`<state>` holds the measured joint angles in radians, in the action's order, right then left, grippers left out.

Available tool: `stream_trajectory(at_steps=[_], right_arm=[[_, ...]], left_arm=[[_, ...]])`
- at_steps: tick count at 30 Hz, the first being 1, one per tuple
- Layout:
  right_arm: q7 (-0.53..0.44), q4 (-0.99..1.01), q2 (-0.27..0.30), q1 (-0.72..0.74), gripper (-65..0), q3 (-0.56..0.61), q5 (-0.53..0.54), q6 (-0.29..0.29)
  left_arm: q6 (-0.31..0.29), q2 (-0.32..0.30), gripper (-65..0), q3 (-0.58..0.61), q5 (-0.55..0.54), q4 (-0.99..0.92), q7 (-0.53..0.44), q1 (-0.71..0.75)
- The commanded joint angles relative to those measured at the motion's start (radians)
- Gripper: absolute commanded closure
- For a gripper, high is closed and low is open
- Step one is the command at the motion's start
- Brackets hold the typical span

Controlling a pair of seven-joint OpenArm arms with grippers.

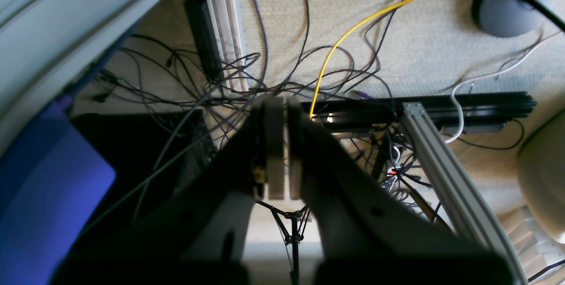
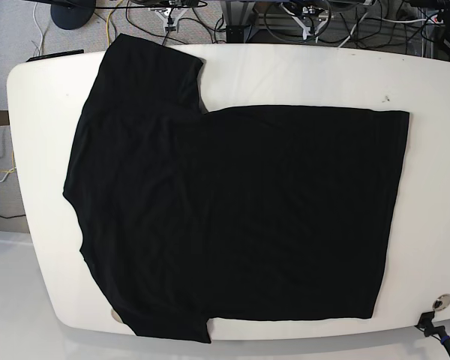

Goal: Fold the T-shirt properly

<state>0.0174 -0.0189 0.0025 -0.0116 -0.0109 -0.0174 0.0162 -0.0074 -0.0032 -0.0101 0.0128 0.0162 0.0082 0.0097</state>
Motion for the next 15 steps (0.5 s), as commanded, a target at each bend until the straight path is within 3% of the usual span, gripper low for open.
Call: stream_trajectory(at_steps=[1, 15], right_arm=[[-0.008, -0.001, -0.001, 0.002, -2.6, -0.003, -0.004, 0.009], [-0.007, 0.0, 0.004, -0.002, -2.4, -0.001, -0.004, 0.005]], left_arm=[[-0.008, 0.005, -2.0, 0.002, -0.001, 0.005, -0.006, -0.002], [-0.007, 0.003, -1.4, 0.007, 0.004, -0.006, -0.005, -0.001]])
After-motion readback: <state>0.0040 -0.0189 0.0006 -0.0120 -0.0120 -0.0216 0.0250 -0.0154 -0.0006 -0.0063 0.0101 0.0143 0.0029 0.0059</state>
